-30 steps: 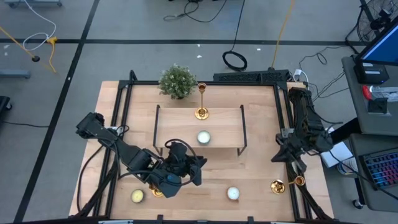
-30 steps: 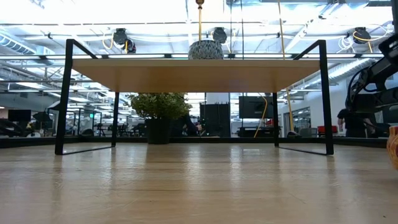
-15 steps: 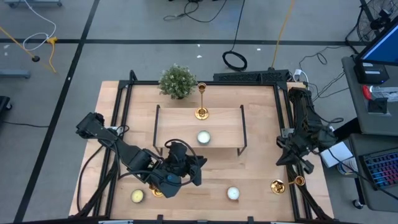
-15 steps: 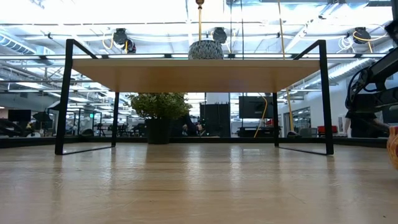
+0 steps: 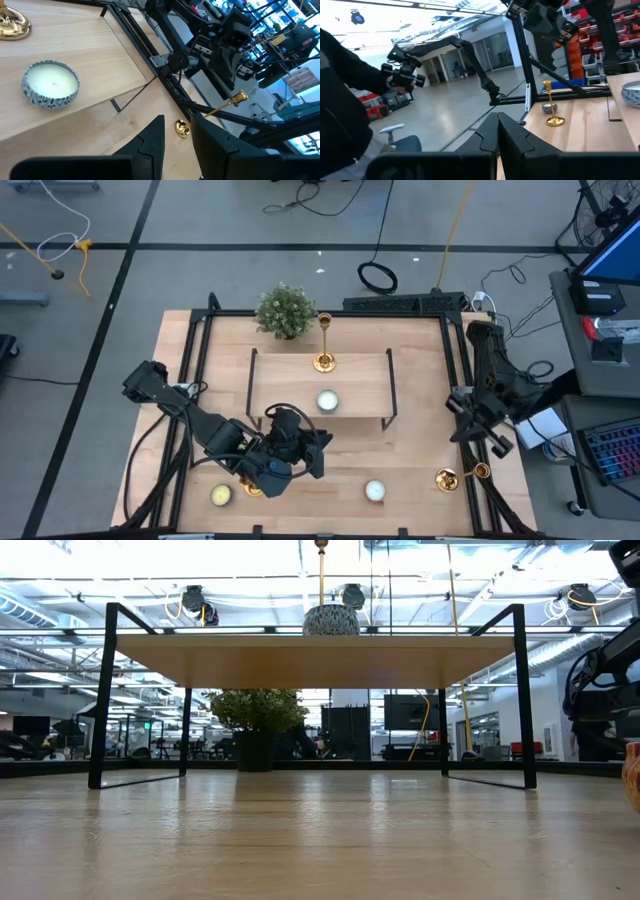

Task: Stock candles and holders on shelf
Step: Align the right gold candle holder with the other gold candle holder on the shelf

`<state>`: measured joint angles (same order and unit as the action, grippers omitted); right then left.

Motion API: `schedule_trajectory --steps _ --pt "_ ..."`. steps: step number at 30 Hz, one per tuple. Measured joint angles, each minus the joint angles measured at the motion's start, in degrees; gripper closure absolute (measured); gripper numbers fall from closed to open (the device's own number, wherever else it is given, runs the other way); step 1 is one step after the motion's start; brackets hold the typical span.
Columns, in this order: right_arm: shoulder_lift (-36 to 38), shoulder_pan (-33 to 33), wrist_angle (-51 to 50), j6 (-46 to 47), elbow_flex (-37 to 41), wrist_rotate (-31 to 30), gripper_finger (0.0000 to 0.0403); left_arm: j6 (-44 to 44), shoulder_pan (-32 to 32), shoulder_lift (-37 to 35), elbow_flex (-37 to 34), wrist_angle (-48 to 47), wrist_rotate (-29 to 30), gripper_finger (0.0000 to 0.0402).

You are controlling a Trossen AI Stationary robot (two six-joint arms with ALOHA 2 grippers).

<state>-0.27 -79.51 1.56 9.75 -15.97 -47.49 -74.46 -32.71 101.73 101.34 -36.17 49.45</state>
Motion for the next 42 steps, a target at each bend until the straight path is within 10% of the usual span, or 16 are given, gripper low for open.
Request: schedule_trajectory --steps 32,42 --pt "-8.8 30.82 -0.64 15.1 0.0 34.15 0.0403 0.66 0.55 0.01 0.0 -0.43 -0.44 0.0305" --pt "-11.42 43.12 -20.55 39.76 0.0 34.18 0.0403 0.68 0.37 0.0 0.0 -0.12 -0.48 0.0305"
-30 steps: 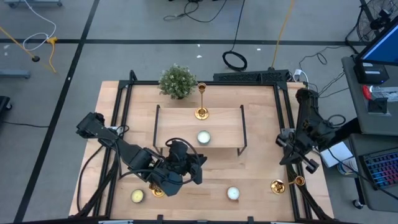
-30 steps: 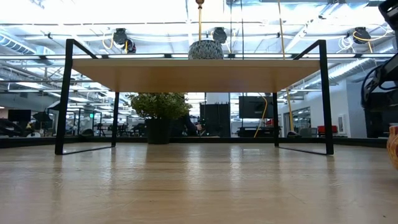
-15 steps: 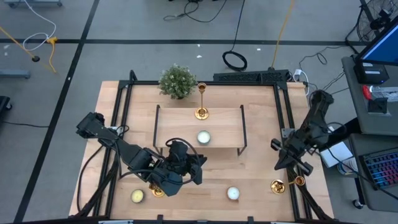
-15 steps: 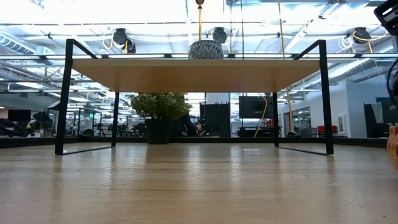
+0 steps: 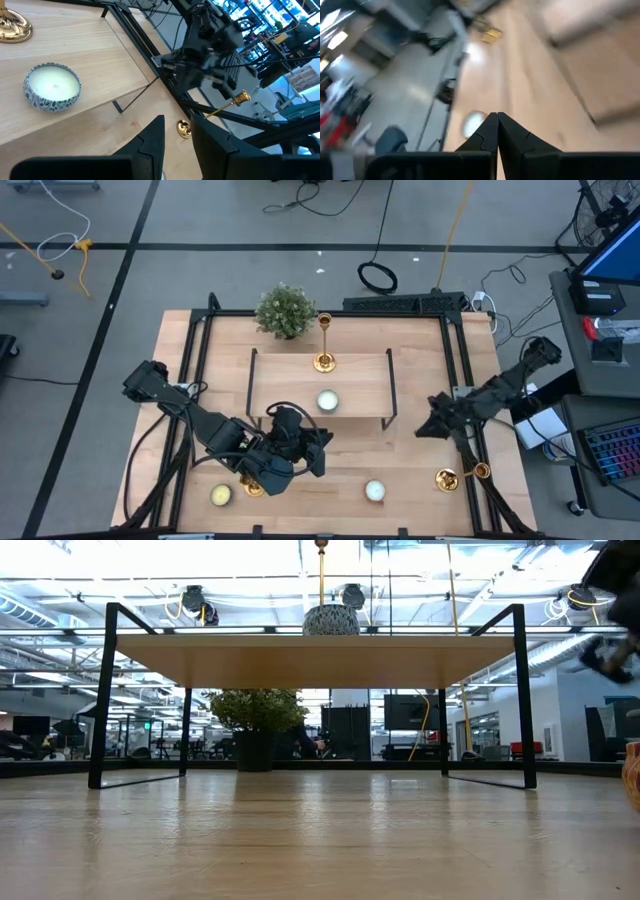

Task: Stock candles and holders on shelf
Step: Align the right gold candle holder with the other gold candle holder on the shelf

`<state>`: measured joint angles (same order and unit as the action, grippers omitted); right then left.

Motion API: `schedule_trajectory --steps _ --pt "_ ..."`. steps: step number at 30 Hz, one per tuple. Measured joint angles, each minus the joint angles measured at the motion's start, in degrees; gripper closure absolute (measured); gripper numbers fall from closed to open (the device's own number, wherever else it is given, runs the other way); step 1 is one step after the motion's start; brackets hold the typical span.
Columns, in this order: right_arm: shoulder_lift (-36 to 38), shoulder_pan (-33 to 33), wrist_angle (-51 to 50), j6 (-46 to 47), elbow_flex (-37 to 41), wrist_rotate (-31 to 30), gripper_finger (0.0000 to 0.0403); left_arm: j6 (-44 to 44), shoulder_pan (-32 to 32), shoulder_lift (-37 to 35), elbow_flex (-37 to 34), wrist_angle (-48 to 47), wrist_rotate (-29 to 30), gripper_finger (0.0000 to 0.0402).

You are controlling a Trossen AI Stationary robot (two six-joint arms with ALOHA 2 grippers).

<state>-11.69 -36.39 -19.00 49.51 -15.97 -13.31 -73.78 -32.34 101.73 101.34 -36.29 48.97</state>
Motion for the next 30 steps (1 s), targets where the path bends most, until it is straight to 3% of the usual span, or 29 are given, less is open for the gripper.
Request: schedule_trajectory --steps 3,8,16,23,30 --pt "-0.42 2.67 -4.42 11.35 0.0 1.25 0.0403 0.0 -0.15 0.02 0.0 0.0 0.0 0.0305" --pt "-0.38 4.52 -0.78 15.73 0.0 6.73 0.0395 0.0 -0.58 0.01 0.0 -0.01 0.0 0.0305" --pt "2.54 4.6 3.9 3.81 -0.04 23.34 0.0363 0.2 -1.42 0.21 0.0 0.02 0.42 0.0305" --pt "4.99 6.41 -1.46 4.15 -0.02 23.7 0.0319 0.21 -1.55 0.44 -0.04 0.07 0.61 0.0305" --pt "5.21 7.76 -8.22 -6.34 -0.02 23.76 0.0264 0.16 -1.55 0.44 -0.04 0.05 0.58 0.0305"
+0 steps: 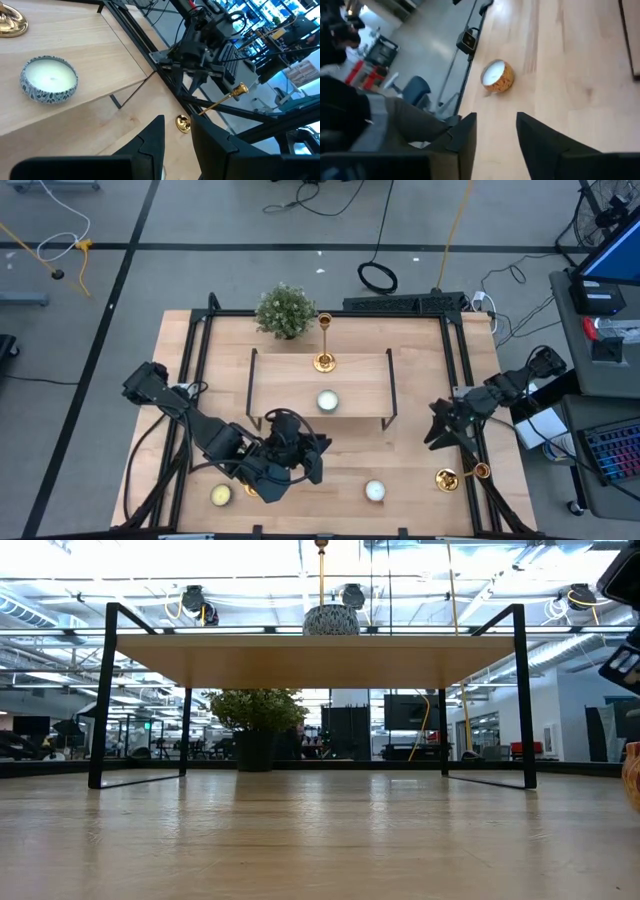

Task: Stock candles and holders on shelf
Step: Align the right gold candle holder with the other gold candle holder on the shelf

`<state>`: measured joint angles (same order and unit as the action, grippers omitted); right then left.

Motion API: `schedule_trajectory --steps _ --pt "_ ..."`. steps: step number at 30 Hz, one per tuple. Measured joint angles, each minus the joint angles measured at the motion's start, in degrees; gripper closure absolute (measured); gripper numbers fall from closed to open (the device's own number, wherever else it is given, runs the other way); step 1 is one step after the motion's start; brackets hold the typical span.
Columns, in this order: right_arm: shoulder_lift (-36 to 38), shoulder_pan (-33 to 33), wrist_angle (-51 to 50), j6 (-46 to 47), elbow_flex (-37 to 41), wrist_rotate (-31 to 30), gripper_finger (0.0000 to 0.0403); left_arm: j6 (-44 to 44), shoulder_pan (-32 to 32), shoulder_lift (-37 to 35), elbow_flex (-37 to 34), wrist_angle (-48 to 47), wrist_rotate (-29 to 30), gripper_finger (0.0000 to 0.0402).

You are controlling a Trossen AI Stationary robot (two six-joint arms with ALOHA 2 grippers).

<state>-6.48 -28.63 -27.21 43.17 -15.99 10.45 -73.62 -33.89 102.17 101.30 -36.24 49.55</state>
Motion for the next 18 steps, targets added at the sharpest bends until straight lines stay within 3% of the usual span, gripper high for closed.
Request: schedule_trajectory --steps 6,10,18 --pt "0.02 0.34 0.09 -4.82 0.0 0.43 0.0237 -1.04 -0.18 0.0 0.0 0.04 -0.48 0.0305" --pt "0.02 0.34 -7.12 -4.19 -0.33 4.58 0.0234 -1.6 -0.72 0.0 0.0 0.04 -0.49 0.0305" --pt "0.0 0.32 -9.89 4.48 -0.5 6.21 0.0234 -1.27 -0.85 0.0 0.0 0.04 -0.01 0.0305"
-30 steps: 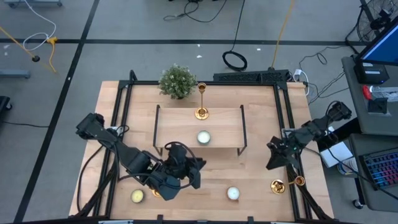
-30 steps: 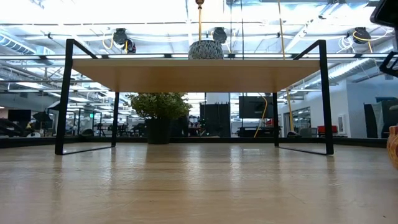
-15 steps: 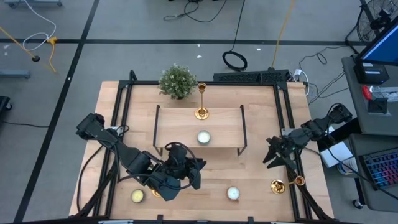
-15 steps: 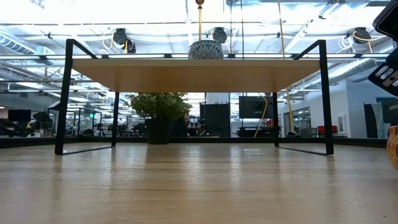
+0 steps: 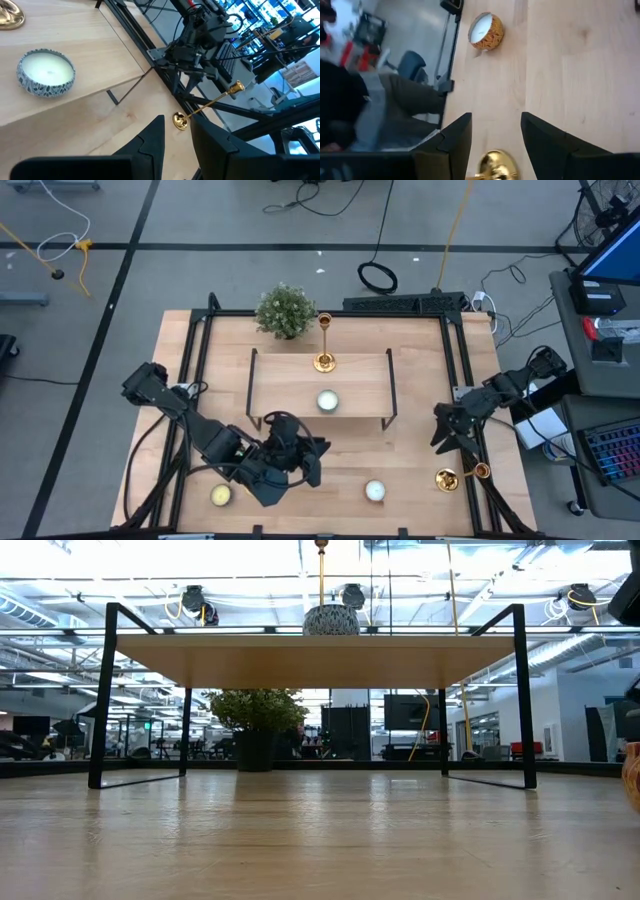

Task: Stock candles and holders on shelf
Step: Align the right gold candle holder with the other gold candle holder on the shelf

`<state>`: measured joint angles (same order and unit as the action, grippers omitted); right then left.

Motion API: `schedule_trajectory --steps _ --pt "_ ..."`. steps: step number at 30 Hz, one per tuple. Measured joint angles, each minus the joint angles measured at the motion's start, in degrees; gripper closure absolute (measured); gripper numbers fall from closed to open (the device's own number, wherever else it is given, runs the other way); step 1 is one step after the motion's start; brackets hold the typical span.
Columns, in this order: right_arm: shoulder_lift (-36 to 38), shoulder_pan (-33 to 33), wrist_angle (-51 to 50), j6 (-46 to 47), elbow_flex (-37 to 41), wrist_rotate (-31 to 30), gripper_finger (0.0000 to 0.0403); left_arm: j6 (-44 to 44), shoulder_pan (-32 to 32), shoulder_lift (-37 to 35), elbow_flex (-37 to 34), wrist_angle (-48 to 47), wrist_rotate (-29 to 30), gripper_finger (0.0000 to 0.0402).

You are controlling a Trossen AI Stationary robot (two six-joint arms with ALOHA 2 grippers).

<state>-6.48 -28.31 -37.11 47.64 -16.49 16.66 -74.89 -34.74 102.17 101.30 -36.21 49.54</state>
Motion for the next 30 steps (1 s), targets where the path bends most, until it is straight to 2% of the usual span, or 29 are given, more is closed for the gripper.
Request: schedule_trajectory --steps 2,10,20,30 --pt "0.0 0.01 0.01 6.01 0.0 0.6 0.0234 0.41 0.19 0.0 0.0 0.02 0.03 0.0305" --pt "0.0 -0.01 -0.03 38.46 0.0 12.02 0.0234 1.6 0.26 0.0 0.0 0.02 0.07 0.0305" --pt "0.0 -0.09 -1.44 50.0 0.0 24.98 0.0234 4.63 -0.57 0.45 0.04 1.03 0.3 0.0305" --pt "-0.18 -0.33 0.78 58.93 0.0 28.2 0.0234 6.12 -2.21 5.25 0.04 6.08 1.99 0.0305"
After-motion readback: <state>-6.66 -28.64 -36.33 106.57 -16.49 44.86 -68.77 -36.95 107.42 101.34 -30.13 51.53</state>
